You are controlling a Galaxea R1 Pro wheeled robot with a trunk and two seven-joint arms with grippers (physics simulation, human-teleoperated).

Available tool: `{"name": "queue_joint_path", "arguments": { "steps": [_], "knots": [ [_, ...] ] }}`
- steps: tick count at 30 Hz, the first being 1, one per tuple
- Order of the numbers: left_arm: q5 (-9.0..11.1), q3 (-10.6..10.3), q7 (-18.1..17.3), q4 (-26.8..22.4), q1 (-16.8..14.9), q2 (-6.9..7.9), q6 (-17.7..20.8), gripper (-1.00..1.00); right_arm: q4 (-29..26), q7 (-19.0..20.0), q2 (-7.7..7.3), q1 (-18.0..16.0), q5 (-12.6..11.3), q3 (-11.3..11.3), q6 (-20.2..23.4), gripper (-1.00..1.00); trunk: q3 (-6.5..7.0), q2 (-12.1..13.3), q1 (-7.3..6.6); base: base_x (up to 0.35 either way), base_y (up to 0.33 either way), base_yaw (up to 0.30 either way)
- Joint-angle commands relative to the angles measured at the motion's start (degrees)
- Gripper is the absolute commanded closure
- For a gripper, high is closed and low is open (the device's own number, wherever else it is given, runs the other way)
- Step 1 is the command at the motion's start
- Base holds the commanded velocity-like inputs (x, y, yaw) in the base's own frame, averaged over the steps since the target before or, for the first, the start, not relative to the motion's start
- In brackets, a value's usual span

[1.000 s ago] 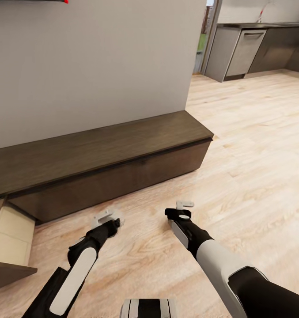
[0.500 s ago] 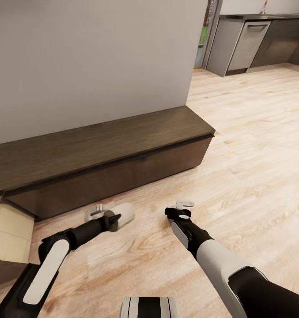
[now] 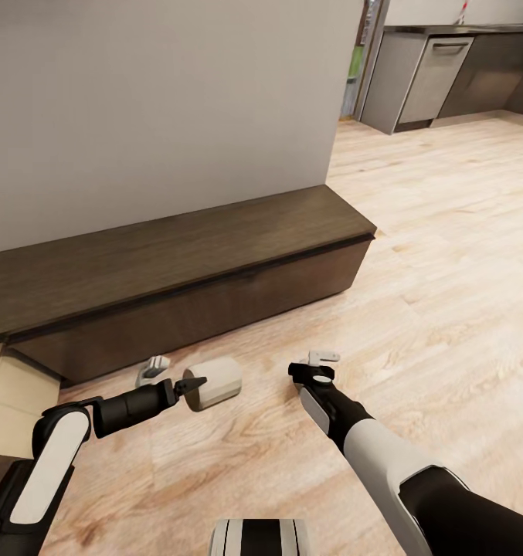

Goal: Place each of the two pumpkins and all three candles from the living room inside a cabinet in the living room (use any cabinet), then make sure every cabinet is closed, and position the cauldron so it is next to a table in the living room.

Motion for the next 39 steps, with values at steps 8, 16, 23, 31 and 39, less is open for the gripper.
{"name": "queue_joint_path", "arguments": {
  "steps": [8,16,23,31,39],
  "knots": [
    [-0.4,-0.11,-0.67,0.05,-0.03,-0.12,0.3,1.0,-0.14,-0.54,-0.06,-0.01,-0.24,0.46,0.39,-1.0,-0.04,-0.02,-0.01,0.125,0.0,0.0],
    [-0.4,-0.12,-0.67,0.08,-0.03,-0.24,0.3,1.0,-0.13,-0.71,-0.12,0.01,-0.16,0.46,0.38,-1.0,-0.04,-0.02,-0.01,0.011,0.0,0.0],
    [-0.43,-0.12,-0.61,0.2,-0.03,-0.28,0.31,1.0,-0.06,-0.47,-1.04,-0.01,-0.21,0.41,0.46,-1.0,-0.04,-0.02,-0.01,0.0,-0.035,0.0],
    [-0.5,-0.12,-0.58,0.34,-0.03,-0.4,0.22,1.0,0.01,-0.35,-1.52,0.0,-0.33,0.46,0.64,-1.0,-0.04,-0.02,-0.01,0.0,-0.096,0.0],
    [-0.49,-0.12,-0.58,0.34,-0.03,-0.37,0.21,1.0,-0.05,-0.26,-1.46,-0.03,-0.33,0.54,0.65,-1.0,-0.04,-0.02,-0.01,0.072,-0.002,0.0]
  ]
}}
